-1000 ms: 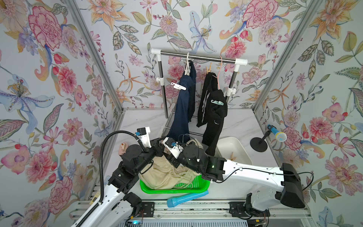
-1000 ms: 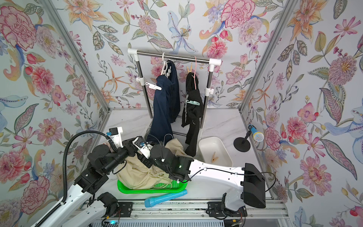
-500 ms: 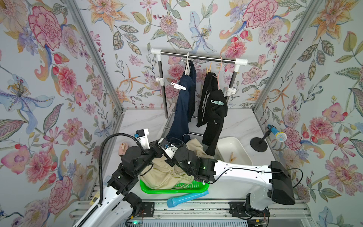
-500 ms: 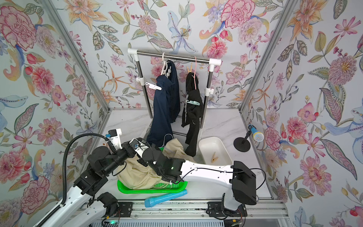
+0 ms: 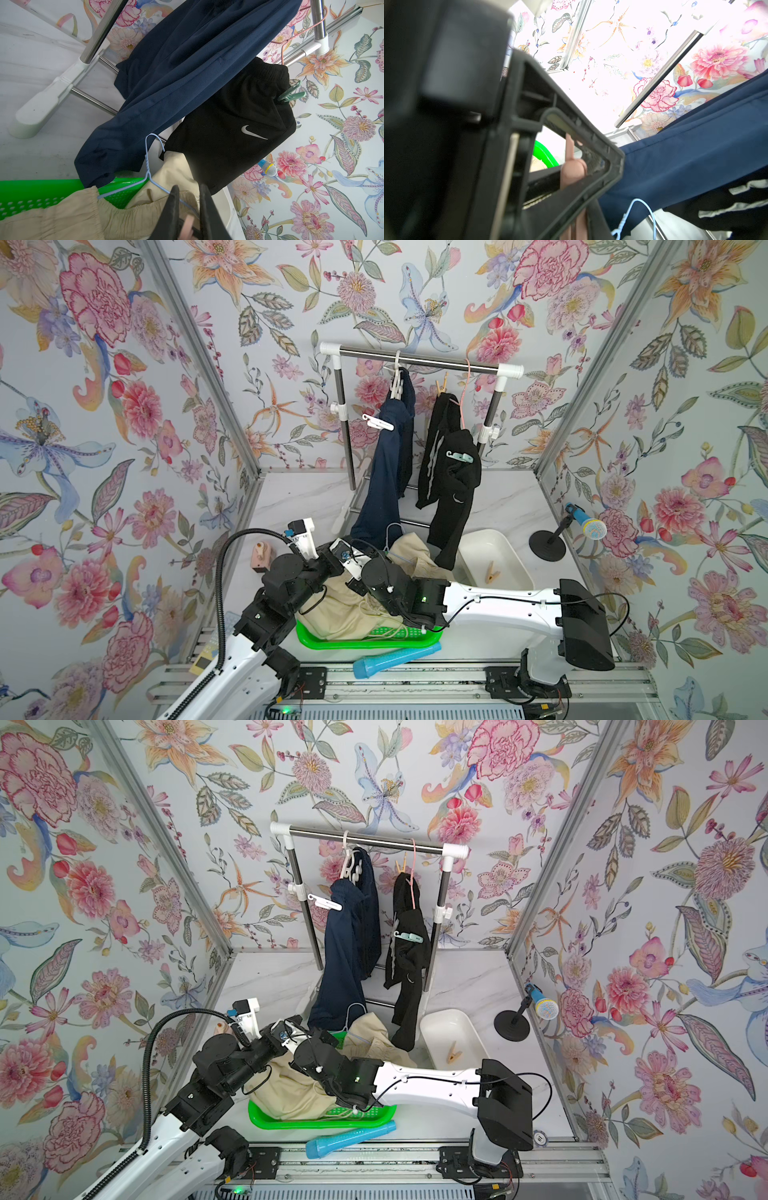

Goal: Remove the clothespins securing shorts to the hanger
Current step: Place the clothespin in the storage box.

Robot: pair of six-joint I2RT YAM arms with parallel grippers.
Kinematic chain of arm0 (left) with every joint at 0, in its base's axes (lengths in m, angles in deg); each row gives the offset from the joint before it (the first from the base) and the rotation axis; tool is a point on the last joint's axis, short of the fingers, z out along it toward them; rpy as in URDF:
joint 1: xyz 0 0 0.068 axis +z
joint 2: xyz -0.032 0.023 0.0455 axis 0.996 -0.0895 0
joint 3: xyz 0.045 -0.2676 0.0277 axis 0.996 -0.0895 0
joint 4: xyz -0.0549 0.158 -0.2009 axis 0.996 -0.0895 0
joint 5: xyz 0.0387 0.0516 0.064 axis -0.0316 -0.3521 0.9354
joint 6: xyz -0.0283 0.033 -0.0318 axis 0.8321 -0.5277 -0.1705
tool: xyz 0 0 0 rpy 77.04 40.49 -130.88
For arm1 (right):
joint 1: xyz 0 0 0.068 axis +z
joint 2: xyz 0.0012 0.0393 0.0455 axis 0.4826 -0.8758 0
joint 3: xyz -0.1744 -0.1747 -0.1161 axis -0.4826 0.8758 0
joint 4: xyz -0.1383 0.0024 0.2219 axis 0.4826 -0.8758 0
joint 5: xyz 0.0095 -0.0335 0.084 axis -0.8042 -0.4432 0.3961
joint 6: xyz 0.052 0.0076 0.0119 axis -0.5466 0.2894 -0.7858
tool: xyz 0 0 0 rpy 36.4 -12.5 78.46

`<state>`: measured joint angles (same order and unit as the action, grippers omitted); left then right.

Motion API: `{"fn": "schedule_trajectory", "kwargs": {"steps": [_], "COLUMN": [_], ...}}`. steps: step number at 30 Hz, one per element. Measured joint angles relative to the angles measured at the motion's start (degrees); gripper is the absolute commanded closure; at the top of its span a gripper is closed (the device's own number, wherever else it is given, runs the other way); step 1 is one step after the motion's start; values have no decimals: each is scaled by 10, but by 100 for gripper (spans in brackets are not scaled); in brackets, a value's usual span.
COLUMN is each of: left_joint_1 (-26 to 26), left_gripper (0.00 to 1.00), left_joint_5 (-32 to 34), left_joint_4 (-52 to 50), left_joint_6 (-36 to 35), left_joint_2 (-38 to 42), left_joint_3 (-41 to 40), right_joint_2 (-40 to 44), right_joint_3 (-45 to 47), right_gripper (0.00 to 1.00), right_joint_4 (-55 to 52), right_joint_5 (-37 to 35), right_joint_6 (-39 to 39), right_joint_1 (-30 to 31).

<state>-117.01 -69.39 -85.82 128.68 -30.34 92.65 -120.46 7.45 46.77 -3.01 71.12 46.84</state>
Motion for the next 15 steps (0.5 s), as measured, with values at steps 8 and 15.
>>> {"fn": "schedule_trajectory", "kwargs": {"steps": [8,15], "left_joint_1": [0,0], "left_gripper": [46,26], "left_joint_5": [-1,21], "left_joint_4": [10,12], "left_joint_6": [19,17], "left_joint_2": [15,28], "left_joint_3": [-3,-3], "right_joint_2": [0,7], "right_joint_3": [1,9], "right_gripper": [100,100], "right_joint_4": [15,28], "right_joint_5": [-2,-4], "right_joint_6": [8,4], "right_joint_1": [2,2]}}
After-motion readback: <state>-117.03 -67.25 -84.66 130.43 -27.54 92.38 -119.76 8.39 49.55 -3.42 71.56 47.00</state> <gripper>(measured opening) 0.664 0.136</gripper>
